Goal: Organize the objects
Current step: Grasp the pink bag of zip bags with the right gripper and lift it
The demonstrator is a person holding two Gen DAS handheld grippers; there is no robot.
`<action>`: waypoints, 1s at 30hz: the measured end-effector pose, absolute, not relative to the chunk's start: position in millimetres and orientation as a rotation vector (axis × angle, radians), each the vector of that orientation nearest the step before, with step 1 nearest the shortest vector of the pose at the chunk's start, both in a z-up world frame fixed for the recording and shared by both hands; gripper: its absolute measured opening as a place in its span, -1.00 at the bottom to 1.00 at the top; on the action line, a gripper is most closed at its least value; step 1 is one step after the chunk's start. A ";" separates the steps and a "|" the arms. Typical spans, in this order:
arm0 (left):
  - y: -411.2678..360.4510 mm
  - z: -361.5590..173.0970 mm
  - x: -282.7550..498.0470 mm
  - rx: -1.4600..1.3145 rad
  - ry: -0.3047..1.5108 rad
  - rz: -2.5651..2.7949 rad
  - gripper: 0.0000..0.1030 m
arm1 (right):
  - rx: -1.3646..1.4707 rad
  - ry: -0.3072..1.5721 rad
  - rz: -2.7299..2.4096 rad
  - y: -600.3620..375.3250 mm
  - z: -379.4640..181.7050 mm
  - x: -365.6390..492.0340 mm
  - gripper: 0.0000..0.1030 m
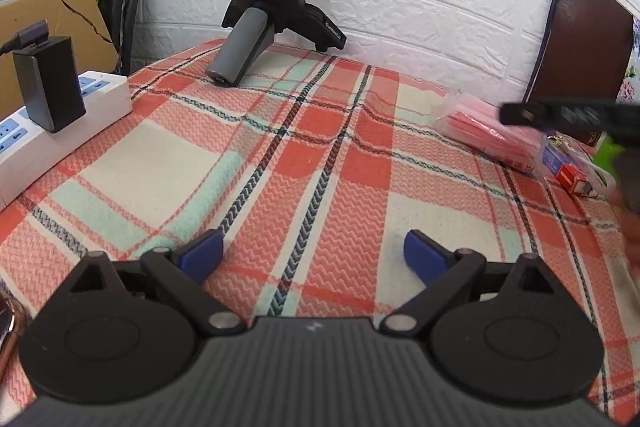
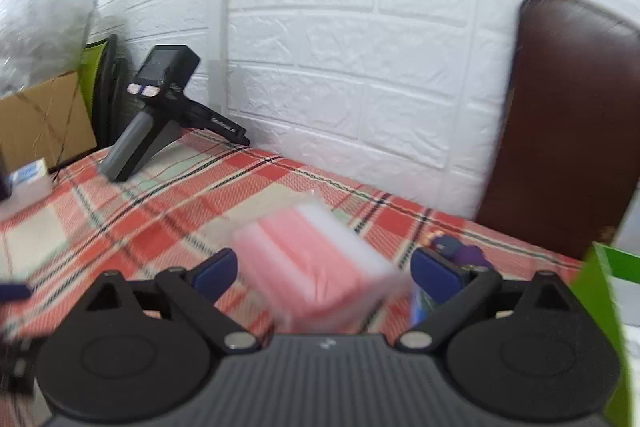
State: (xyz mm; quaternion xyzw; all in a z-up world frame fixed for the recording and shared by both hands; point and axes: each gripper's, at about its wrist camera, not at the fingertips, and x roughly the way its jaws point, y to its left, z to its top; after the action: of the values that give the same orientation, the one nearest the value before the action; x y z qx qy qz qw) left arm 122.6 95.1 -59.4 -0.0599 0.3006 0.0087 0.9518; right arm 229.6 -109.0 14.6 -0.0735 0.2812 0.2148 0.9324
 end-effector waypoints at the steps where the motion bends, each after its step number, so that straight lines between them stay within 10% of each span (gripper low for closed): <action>1: 95.5 -59.5 122.8 -0.127 0.612 0.015 0.92 | -0.144 0.631 0.442 -107.0 9.5 248.9 0.95; 6: 96.6 -59.2 124.5 -0.138 0.614 0.009 0.93 | -0.030 0.824 0.543 -107.7 -13.2 291.4 0.99; 18: 96.4 -58.8 124.9 -0.140 0.618 0.008 0.94 | -0.117 0.713 0.568 -121.4 -11.8 154.5 0.27; 28: 93.2 -58.2 123.6 -0.117 0.619 0.022 0.94 | -0.051 0.704 0.490 -184.6 -8.3 5.3 0.28; 30: 91.5 -58.1 123.5 -0.105 0.622 0.028 0.96 | -0.040 0.690 0.467 -191.8 -7.4 -10.1 0.60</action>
State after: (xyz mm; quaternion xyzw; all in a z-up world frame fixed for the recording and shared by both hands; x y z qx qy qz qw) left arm 123.5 91.5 -58.1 -0.0519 0.3057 0.0135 0.9506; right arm -10.1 -191.8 -7.4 -0.0192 0.3351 0.2267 0.9143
